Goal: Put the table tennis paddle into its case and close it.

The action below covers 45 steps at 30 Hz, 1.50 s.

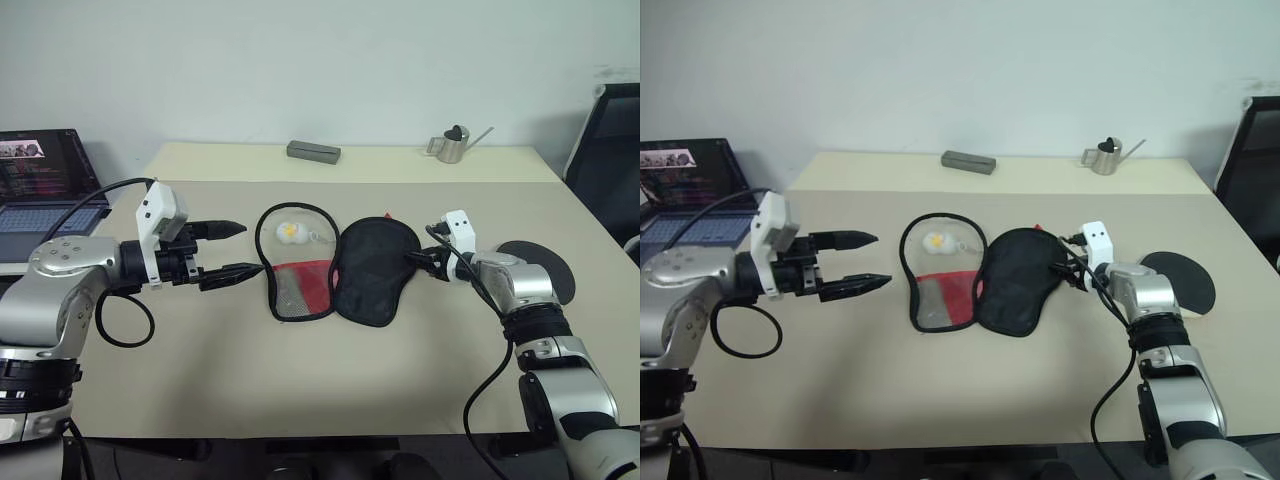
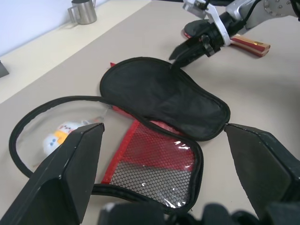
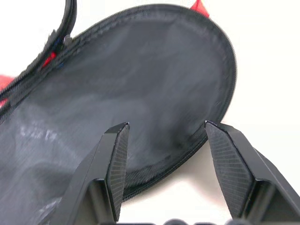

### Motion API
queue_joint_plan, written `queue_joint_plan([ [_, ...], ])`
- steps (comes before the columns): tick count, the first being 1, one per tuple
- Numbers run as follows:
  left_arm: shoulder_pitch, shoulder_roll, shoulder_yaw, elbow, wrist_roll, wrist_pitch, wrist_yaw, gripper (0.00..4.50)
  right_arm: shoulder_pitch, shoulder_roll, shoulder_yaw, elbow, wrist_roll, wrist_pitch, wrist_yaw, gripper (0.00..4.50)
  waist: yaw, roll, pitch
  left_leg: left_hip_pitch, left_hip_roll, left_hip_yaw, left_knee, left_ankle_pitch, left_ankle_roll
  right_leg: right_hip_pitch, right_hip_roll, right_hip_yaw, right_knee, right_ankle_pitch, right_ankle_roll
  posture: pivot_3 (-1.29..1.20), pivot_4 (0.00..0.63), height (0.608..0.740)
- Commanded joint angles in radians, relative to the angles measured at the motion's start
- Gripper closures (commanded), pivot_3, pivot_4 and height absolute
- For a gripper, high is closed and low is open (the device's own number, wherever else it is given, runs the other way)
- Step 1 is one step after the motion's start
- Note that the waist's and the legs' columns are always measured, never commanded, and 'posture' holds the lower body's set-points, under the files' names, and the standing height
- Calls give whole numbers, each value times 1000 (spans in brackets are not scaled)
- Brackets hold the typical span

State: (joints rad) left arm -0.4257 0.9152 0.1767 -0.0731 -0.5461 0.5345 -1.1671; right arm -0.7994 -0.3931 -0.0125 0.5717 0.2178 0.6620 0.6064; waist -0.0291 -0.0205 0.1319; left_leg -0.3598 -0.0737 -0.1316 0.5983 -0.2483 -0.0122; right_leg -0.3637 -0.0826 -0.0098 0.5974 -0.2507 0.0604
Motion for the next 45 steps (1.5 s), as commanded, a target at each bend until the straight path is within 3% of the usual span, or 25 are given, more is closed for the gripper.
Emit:
queue_joint_plan([
  [1,-2,9,19,-20,2,-19,6,0,-12,-4,-19,-65,8,9,-7,1681,-1,0,0,0,0,0,0,0,0,0,0,0,0,0,0,0,150,740],
  [15,5,6,21,-22,10,-27,16,0,-19,38,-18,47,-29,-10,-90,1681,-2,0,0,0,0,0,0,0,0,0,0,1,0,0,0,0,150,740],
  [24,11,8,22,-24,13,-31,24,0,-27,66,-13,57,-22,12,-65,1681,-3,0,-1,1,0,0,0,0,0,0,1,1,1,1,-1,0,150,740],
  [27,11,8,23,-24,13,-31,26,0,-28,75,-9,52,-26,12,-62,2228,-3,0,-1,2,0,0,-1,0,0,1,1,1,0,1,-1,0,150,740],
  [33,26,10,26,-37,10,-26,27,0,-39,72,4,59,-46,0,-55,4290,-3,0,-1,4,0,0,-2,1,0,1,2,2,0,1,-2,0,150,740],
  [34,30,12,27,-40,9,-25,26,0,-42,69,5,62,-48,0,-53,4450,-3,0,-1,4,0,0,-2,1,0,1,2,2,0,1,-2,0,150,740],
  [45,63,17,19,-68,10,-21,20,0,-112,30,65,169,-120,-64,5,4450,-3,0,0,4,0,0,-2,1,0,0,2,2,1,1,-2,0,150,740],
])
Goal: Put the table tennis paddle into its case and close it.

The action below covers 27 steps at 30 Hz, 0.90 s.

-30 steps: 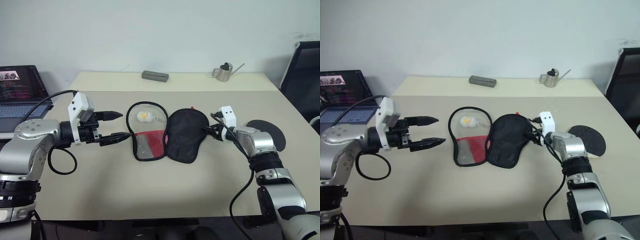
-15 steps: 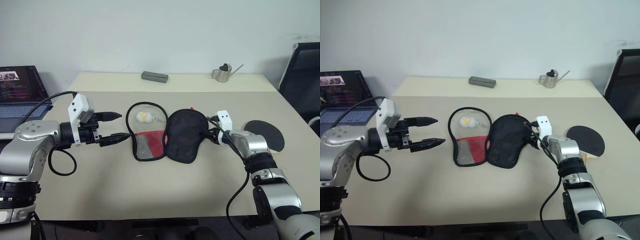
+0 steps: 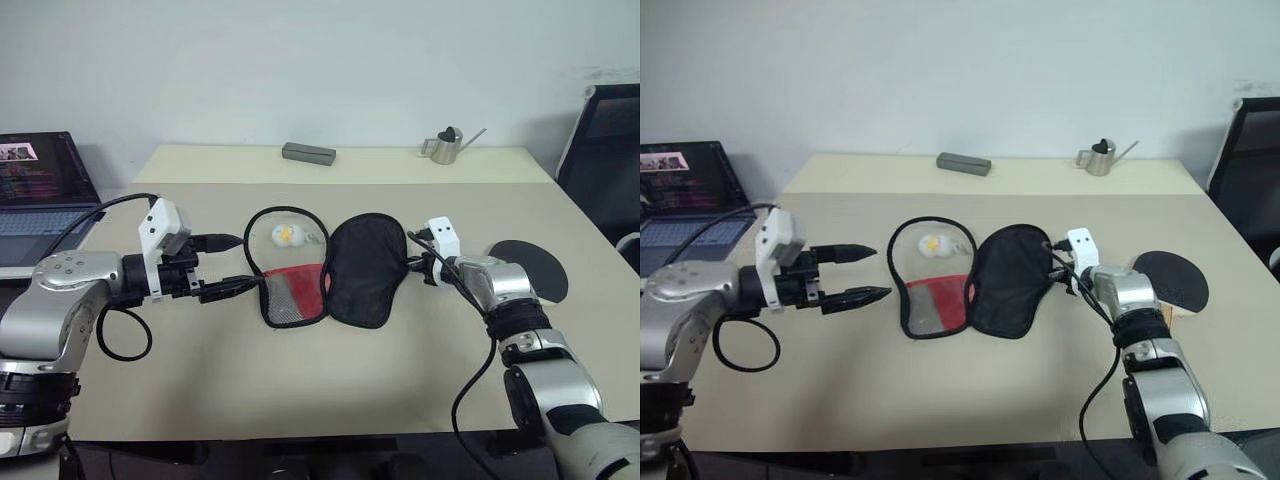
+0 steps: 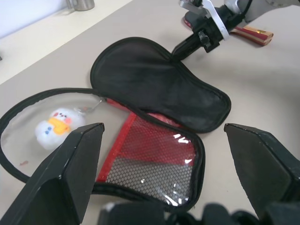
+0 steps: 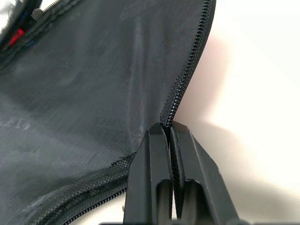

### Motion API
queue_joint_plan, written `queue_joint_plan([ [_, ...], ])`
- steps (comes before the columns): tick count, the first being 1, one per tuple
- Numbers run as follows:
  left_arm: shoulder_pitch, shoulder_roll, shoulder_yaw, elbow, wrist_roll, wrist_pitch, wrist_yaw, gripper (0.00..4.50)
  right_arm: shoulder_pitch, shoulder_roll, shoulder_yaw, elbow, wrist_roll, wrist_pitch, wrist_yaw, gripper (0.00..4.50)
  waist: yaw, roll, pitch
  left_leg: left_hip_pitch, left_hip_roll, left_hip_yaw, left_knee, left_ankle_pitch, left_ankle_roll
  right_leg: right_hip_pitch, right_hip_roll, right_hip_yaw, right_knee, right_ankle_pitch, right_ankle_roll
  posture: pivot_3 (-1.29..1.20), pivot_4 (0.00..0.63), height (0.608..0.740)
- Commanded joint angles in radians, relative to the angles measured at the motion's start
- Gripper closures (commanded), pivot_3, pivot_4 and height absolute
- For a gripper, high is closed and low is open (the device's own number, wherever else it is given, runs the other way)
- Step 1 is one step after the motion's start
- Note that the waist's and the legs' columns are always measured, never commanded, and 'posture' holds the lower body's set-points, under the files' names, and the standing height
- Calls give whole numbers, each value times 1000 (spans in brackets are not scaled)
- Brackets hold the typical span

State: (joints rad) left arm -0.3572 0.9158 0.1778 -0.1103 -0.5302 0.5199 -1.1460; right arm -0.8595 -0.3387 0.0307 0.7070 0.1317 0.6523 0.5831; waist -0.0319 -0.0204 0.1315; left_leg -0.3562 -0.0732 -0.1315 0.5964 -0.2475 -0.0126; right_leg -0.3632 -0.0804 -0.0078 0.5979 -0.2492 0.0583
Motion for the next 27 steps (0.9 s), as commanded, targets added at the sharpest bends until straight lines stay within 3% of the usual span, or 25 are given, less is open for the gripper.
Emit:
queue_joint_plan([
  [1,-5,17,17,-31,-5,-6,-2,0,-62,-29,29,52,-44,-68,36,4450,-1,0,0,0,0,0,0,0,0,0,0,0,0,0,0,0,150,740],
  [12,3,11,4,-41,0,-7,-7,0,-225,-72,92,325,-171,-298,89,4450,-2,-1,0,2,0,1,0,0,0,-1,0,1,5,0,0,0,150,740],
  [27,-16,6,-26,-33,4,-14,-11,0,-326,-50,149,492,-298,-480,93,4450,-2,-1,0,6,0,1,-3,2,-3,1,0,2,7,-1,-1,0,150,740],
])
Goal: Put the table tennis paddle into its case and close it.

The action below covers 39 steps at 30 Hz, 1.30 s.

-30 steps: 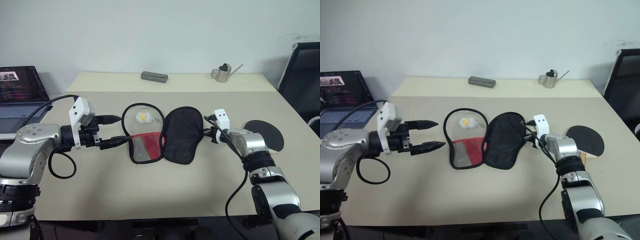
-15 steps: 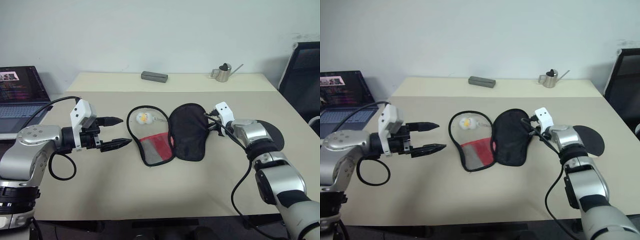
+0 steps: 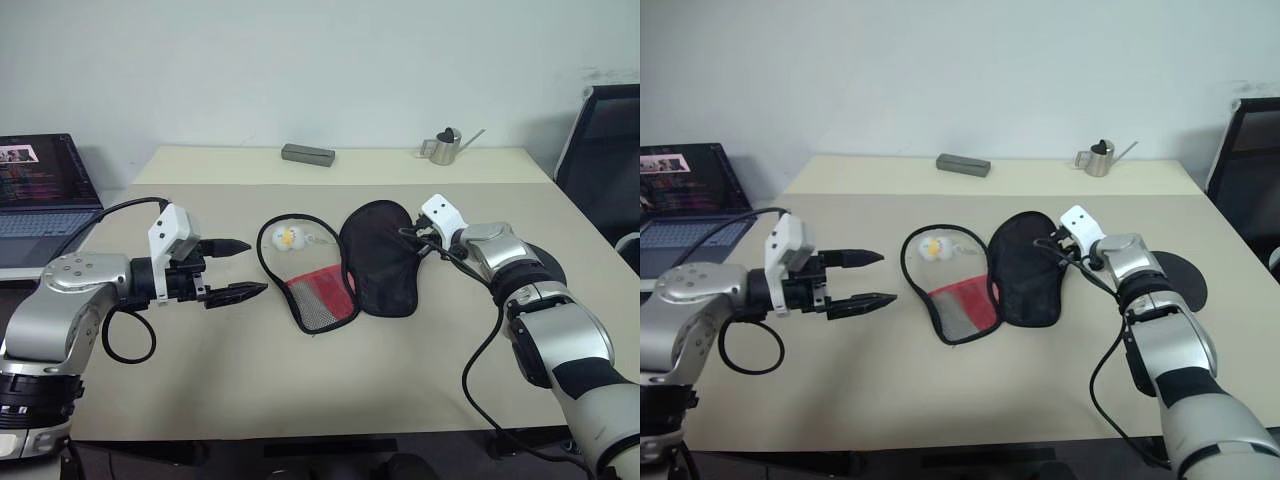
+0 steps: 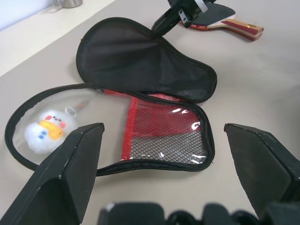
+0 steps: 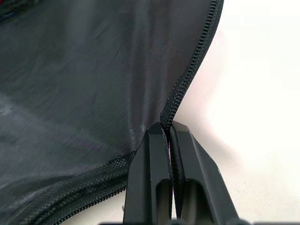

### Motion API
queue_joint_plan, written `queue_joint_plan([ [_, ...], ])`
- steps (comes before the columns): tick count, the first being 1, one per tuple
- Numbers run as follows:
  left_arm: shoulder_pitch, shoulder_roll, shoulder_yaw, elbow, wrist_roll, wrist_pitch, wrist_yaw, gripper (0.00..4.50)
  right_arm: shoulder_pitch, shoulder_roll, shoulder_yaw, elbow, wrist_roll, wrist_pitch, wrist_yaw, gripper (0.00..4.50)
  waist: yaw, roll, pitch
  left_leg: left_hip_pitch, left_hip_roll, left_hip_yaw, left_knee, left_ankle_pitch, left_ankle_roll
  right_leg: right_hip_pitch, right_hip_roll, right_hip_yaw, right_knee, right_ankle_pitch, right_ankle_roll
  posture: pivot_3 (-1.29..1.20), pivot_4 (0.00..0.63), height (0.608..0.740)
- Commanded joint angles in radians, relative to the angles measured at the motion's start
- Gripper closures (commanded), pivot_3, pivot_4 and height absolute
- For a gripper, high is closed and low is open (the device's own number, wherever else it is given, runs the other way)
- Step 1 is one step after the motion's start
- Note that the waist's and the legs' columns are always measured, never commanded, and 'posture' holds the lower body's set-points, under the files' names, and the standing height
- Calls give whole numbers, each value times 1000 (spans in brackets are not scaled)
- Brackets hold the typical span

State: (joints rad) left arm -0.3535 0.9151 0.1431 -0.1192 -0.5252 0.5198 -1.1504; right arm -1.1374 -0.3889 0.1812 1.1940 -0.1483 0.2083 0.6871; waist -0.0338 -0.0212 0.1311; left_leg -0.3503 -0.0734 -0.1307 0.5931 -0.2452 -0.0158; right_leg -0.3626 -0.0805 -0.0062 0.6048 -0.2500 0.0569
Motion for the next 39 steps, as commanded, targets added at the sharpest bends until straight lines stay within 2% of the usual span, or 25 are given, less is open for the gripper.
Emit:
queue_joint_plan([
  [1,-21,7,7,-24,-1,-14,-7,0,-52,3,0,11,-22,-43,-10,4450,0,0,0,0,0,0,0,0,0,0,0,0,0,0,0,0,150,740],
  [8,-26,5,2,-20,2,-16,-8,0,-71,28,-18,32,-27,-55,-34,4450,-1,0,0,1,0,0,0,0,0,0,0,0,1,0,-1,0,150,740],
  [11,-28,3,-1,-21,4,-18,-6,0,-75,30,-20,37,-28,-52,-44,3852,-1,0,0,2,0,0,0,0,-1,0,0,0,2,-1,-1,0,150,740],
  [16,-32,-1,-9,-18,5,-19,-4,0,-83,30,-30,44,-25,-59,-86,2168,-1,0,0,2,0,0,0,0,-1,0,0,0,3,-1,-2,0,150,740],
  [21,-38,-5,-16,-15,3,-20,-1,0,-101,18,-64,41,-1,-65,-119,2168,-1,0,0,2,0,0,-1,0,-1,0,0,0,4,-2,-2,0,150,740],
  [26,-46,-13,-18,-10,4,-21,4,0,-112,-7,-112,-4,40,-29,-57,2168,-1,0,0,2,0,0,-1,0,-1,0,0,0,4,-2,-3,0,150,740],
  [32,-83,-44,-21,18,2,-19,24,0,-9,-91,-145,-210,94,110,58,2168,1,-1,1,1,0,0,0,0,-1,-1,0,0,4,-2,-2,0,150,740],
  [35,-104,-61,-37,34,11,-27,22,0,88,-129,-164,-401,128,236,84,1591,3,-2,0,0,0,-1,0,0,-1,-1,0,-1,5,-3,-3,0,150,740],
  [39,-149,-85,-70,55,18,-36,4,0,291,-176,-208,-801,177,499,58,255,4,0,1,-12,0,-2,2,1,-2,-8,-1,-1,7,-3,-3,0,150,740],
])
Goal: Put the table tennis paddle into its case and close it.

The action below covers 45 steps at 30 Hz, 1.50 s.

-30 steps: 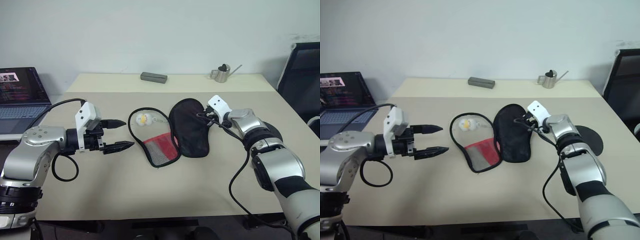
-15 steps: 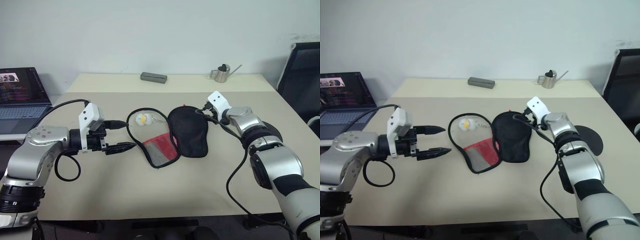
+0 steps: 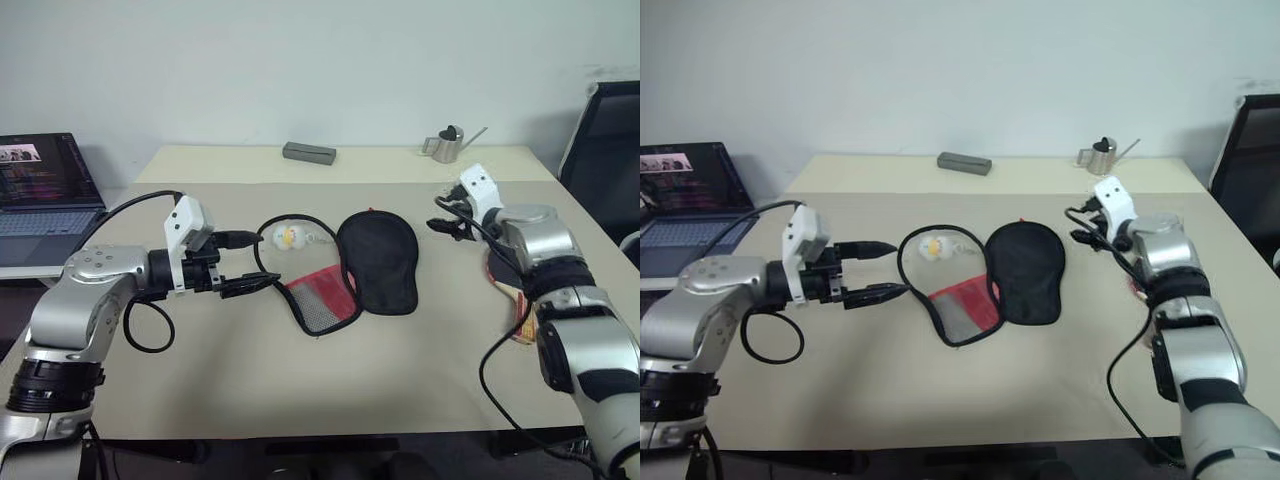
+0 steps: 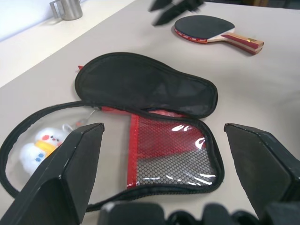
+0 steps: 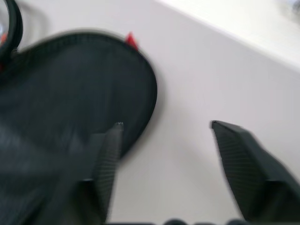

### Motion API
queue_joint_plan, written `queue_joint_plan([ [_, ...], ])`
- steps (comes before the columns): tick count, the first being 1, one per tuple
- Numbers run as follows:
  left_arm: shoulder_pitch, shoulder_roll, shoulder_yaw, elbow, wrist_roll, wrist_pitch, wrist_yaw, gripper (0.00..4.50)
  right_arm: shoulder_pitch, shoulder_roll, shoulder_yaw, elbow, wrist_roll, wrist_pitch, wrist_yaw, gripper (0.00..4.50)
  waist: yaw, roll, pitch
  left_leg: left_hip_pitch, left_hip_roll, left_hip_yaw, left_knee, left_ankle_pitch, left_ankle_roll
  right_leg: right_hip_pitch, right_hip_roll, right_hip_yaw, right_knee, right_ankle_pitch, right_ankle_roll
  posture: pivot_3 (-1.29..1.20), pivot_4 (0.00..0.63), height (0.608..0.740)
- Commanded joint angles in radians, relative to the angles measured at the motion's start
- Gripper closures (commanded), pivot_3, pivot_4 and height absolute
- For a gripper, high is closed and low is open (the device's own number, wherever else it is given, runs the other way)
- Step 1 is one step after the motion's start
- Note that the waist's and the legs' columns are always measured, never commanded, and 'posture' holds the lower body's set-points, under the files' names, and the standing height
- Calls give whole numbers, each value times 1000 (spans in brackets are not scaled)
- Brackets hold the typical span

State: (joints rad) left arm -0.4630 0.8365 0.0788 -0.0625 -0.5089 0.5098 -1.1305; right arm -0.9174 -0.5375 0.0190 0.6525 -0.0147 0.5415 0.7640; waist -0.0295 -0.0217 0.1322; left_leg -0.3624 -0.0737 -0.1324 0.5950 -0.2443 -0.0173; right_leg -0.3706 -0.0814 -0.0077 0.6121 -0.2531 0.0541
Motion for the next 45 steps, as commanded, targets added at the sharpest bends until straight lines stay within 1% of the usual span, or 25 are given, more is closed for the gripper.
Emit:
queue_joint_plan([
  [1,-47,-11,-11,1,3,-27,-21,0,115,-31,-61,-344,48,224,-44,30,0,1,1,-2,0,0,1,0,0,-2,0,0,1,0,0,0,150,740],
  [4,-76,-30,-38,18,12,-38,-42,0,252,15,-162,-613,50,441,-193,30,-1,2,1,-4,0,0,2,0,0,-3,-3,0,0,0,0,0,150,740],
  [7,-100,-48,-62,36,21,-48,-63,0,346,71,-224,-780,35,550,-310,30,-2,2,2,-3,0,1,2,0,0,-3,-3,1,1,0,0,0,150,740],
  [9,-131,-68,-88,55,28,-55,-86,0,422,133,-272,-909,9,623,-405,30,3,2,2,-3,0,0,2,0,0,-3,-3,-1,1,0,0,0,150,740],
  [11,-153,-80,-106,73,38,-66,-104,0,473,184,-302,-1009,-2,682,-469,30,4,3,3,-4,0,-1,2,0,0,-3,-3,-1,1,0,0,0,150,740],
  [13,-172,-90,-120,91,45,-76,-120,0,525,226,-306,-1095,-16,721,-520,30,4,5,6,-4,-2,0,3,0,0,-3,-2,-1,2,-1,1,0,150,740],
  [17,-195,-107,-138,115,60,-91,-143,0,598,289,-313,-1178,-37,725,-605,30,1,6,7,-5,-2,0,4,0,0,-5,-1,0,4,-1,2,0,150,740],
  [20,-205,-119,-151,122,68,-98,-158,0,644,320,-334,-1185,-57,659,-664,30,0,6,7,-5,-2,0,4,0,0,-6,-1,0,8,-3,1,0,150,740],
  [23,-211,-126,-165,126,73,-105,-177,0,665,335,-370,-1143,-66,591,-714,30,0,6,10,-5,-2,2,5,0,0,-8,-2,2,13,-5,1,0,150,740],
  [28,-261,-142,-197,138,70,-94,-233,0,652,342,-424,-1018,-49,487,-768,30,0,5,19,-5,-2,2,10,0,0,-8,-1,1,19,-8,3,0,150,740],
  [31,-295,-149,-210,156,73,-96,-261,0,638,344,-433,-958,-27,470,-774,30,-2,6,23,-5,-2,3,11,0,0,-8,-1,1,19,-8,2,0,150,740],
  [36,-352,-168,-236,197,92,-115,-300,0,603,331,-449,-853,-8,431,-783,30,-6,3,24,-5,-2,3,14,0,0,-7,-1,2,19,-6,1,0,150,740],
  [40,-379,-184,-248,222,111,-137,-318,0,587,319,-451,-793,-1,404,-795,30,-7,1,24,-3,-1,4,16,0,0,-4,0,3,19,-8,6,0,150,740],
  [44,-377,-187,-247,223,118,-145,-323,0,593,318,-444,-780,9,411,-805,30,-6,0,24,-2,-2,4,17,2,2,-3,0,4,19,-6,8,0,150,740],
  [45,-375,-187,-245,222,120,-146,-324,0,597,317,-438,-784,8,410,-804,200,-6,0,24,-2,-2,4,17,2,2,-3,0,4,19,-6,9,0,150,740],
])
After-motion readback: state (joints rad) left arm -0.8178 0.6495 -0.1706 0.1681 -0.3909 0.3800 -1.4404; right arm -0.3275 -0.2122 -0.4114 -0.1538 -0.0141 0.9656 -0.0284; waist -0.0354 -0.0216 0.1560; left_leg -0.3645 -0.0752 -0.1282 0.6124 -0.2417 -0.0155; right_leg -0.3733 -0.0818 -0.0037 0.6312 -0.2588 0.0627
